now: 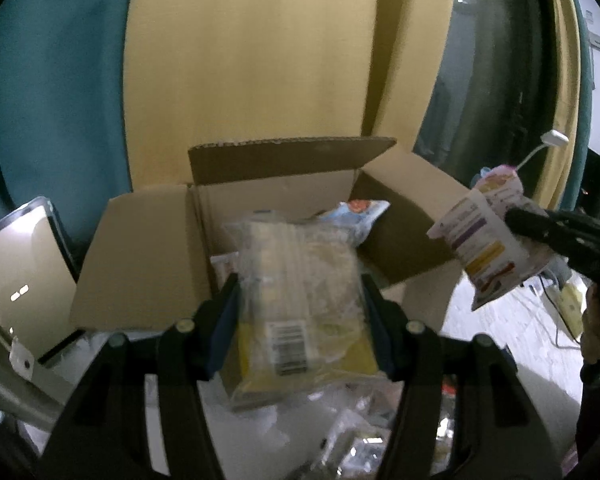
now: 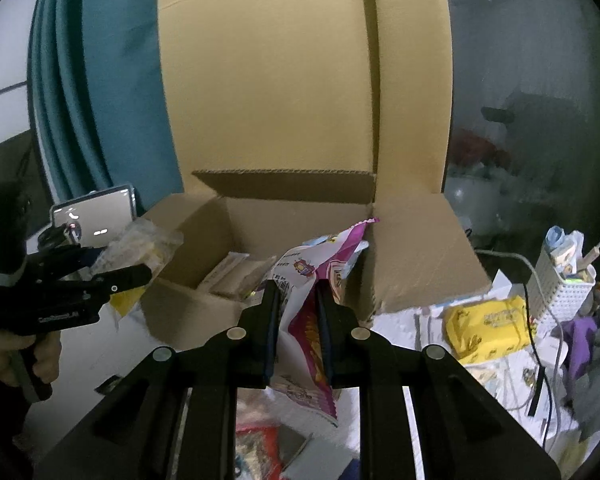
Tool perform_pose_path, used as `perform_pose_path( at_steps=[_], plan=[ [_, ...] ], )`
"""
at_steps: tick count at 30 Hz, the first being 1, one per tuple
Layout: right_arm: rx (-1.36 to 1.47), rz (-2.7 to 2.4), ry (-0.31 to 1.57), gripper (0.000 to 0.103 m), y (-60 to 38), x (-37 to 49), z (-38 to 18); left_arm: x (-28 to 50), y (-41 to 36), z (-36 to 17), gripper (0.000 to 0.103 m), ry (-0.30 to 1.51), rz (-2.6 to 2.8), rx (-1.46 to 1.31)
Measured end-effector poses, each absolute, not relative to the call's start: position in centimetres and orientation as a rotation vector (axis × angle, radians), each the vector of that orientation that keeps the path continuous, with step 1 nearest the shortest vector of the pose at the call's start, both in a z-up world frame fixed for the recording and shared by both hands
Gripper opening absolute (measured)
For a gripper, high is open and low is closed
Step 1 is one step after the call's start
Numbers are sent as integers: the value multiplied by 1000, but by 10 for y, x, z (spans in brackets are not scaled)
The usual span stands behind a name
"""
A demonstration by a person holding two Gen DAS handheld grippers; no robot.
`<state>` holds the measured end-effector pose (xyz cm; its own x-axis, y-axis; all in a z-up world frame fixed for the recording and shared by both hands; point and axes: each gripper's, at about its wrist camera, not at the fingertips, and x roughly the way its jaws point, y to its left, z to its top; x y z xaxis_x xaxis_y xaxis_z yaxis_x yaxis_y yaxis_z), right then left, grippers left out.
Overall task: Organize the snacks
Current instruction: 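Lift both held packs and carry them over the cardboard box, then lower both packs into the box and open both grippers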
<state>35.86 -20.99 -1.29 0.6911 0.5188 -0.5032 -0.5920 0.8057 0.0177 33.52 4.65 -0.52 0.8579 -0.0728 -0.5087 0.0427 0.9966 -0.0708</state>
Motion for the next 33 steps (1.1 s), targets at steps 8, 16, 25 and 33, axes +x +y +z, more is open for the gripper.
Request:
perform_pose_path(
  at_steps=[8,16,25,33],
  plan=[
    [-130,598,491,19,-206,387,-8,366,60,-8,60,539,-40,-78],
    [-142,610,478,19,-180,409,-9,397,77,-18,60,574,-34,-113],
    [-155,638,500,32,-136,427,-18,405,93,-19,92,550,-34,-164],
    [-153,669,516,58,-125,421,-23,398,95,-9,92,526,-23,-167]
  ],
)
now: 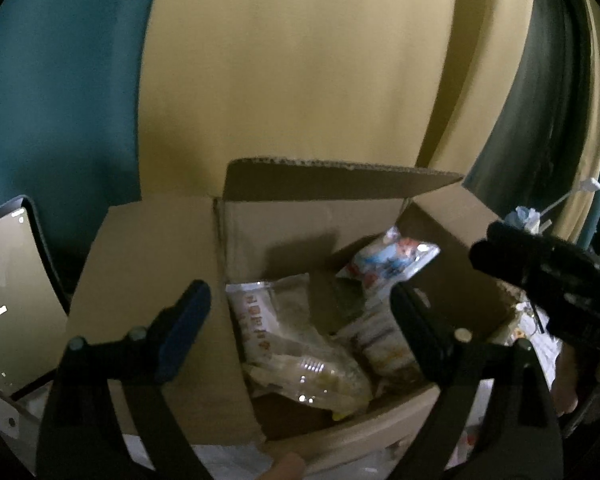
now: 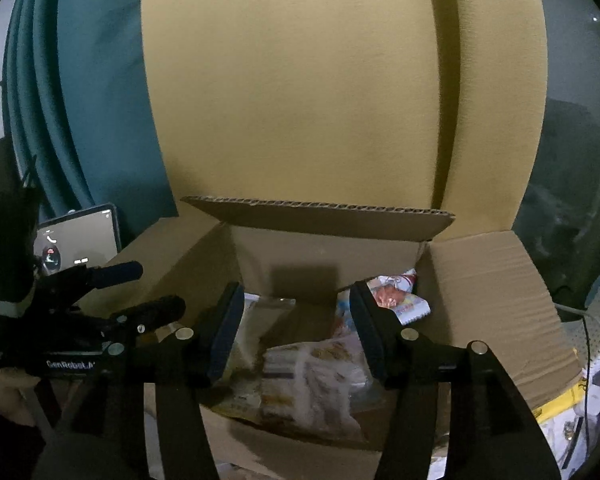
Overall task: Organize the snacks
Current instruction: 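Lower both packs into the box and open both grippers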
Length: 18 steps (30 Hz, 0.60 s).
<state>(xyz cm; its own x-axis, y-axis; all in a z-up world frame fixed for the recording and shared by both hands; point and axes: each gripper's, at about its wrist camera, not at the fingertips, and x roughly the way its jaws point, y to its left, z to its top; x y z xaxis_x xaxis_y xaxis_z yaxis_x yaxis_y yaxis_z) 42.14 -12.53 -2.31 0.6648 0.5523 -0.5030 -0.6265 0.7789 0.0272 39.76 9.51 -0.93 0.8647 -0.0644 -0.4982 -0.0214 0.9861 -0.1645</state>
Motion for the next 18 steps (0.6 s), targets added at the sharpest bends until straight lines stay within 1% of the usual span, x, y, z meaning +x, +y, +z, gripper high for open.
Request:
perform_pose_path(
  at_steps=[18],
  plan=[
    [-154,644,486,58,-150,379,-3,347,70,21,92,480,-47,-146]
  ],
)
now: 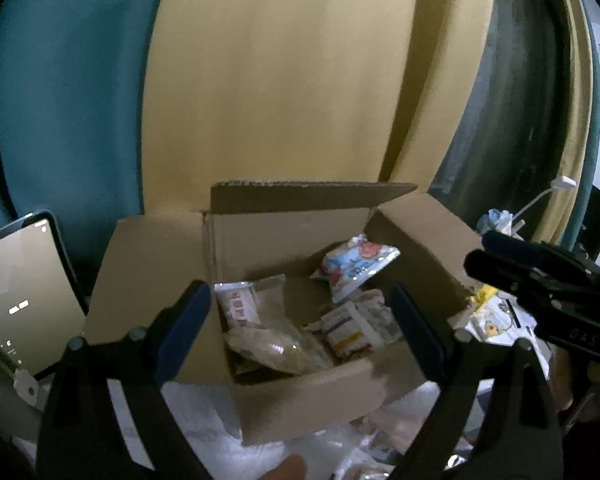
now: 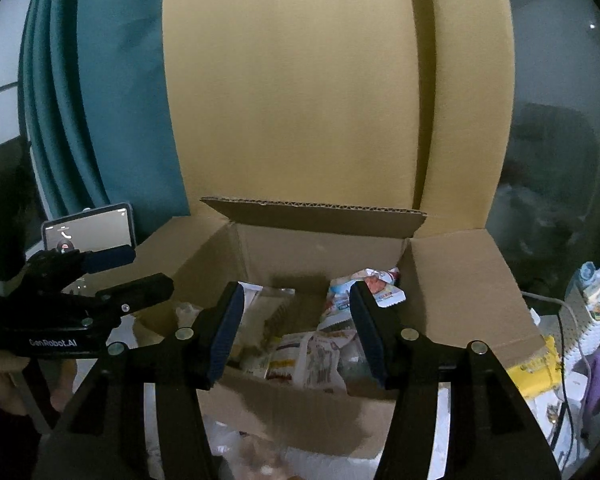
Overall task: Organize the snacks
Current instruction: 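Lower both packs into the box and open both grippers, then withdraw both grippers from the box toward the snack pile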
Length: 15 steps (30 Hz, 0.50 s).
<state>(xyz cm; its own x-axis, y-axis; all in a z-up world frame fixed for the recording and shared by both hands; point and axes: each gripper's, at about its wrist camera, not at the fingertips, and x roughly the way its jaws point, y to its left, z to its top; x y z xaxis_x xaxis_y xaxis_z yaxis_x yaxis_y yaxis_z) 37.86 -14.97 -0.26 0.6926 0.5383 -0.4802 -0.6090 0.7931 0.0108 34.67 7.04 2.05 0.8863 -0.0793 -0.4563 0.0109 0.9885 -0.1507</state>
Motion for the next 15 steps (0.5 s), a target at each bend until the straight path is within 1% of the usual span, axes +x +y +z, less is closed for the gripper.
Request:
perform_pose_path(
  at_steps=[15],
  plan=[
    [-149,621,446,58,-183,323,10,283,47,40,92,440,-77,-112]
  ],
)
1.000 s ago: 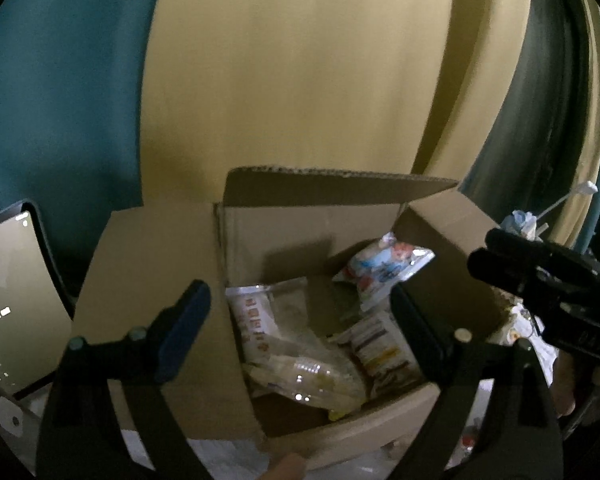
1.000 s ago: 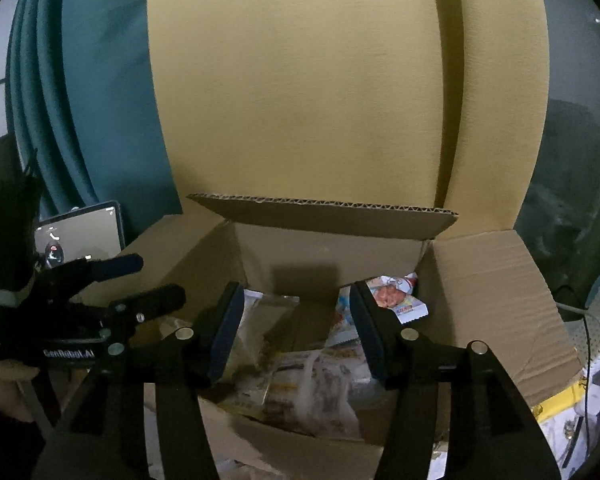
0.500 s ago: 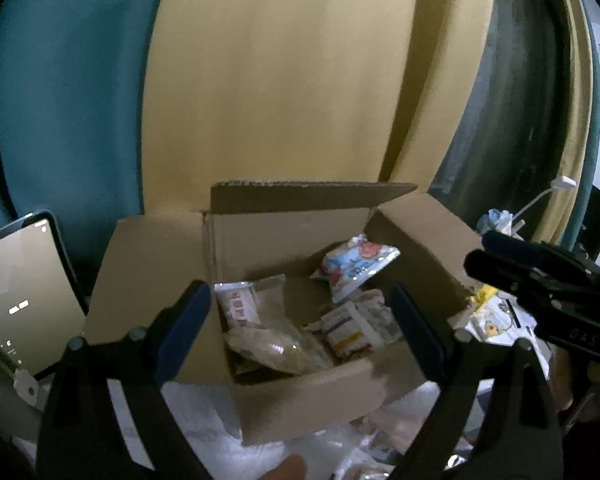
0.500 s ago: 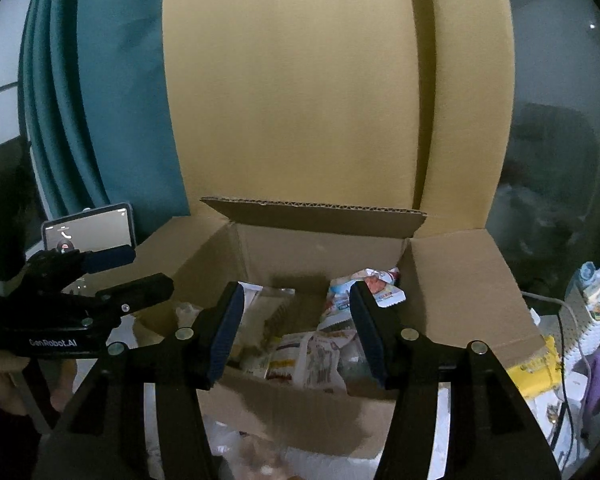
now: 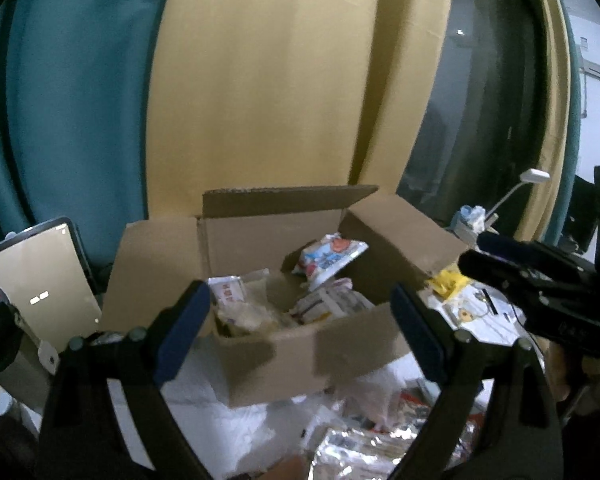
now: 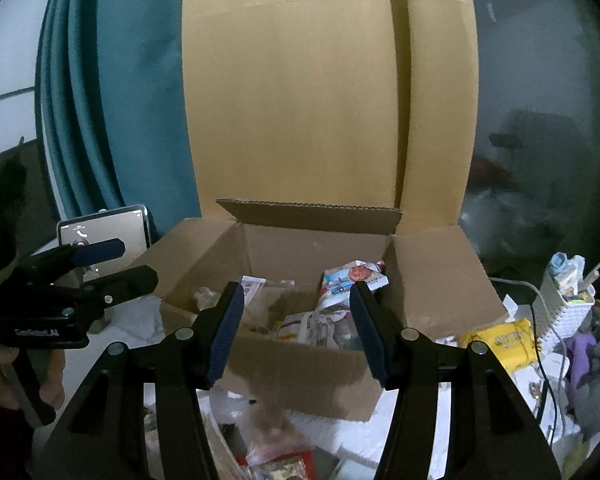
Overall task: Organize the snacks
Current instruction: 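Withdraw both grippers from the box toward the snack pile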
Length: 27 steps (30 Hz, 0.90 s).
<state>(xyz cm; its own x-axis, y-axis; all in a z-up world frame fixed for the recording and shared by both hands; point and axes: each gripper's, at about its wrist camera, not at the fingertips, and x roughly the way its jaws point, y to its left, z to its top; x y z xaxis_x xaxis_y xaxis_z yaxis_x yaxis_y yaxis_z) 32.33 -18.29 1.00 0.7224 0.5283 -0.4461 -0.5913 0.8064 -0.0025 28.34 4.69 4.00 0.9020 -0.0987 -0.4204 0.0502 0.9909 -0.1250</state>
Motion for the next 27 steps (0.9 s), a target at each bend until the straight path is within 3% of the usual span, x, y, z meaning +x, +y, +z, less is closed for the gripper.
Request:
perform_pose_path(
  at_steps=[27],
  plan=[
    [-151,619,483,60,-211,214,-23,173,16,-6,92,452,-146,-123]
  ],
)
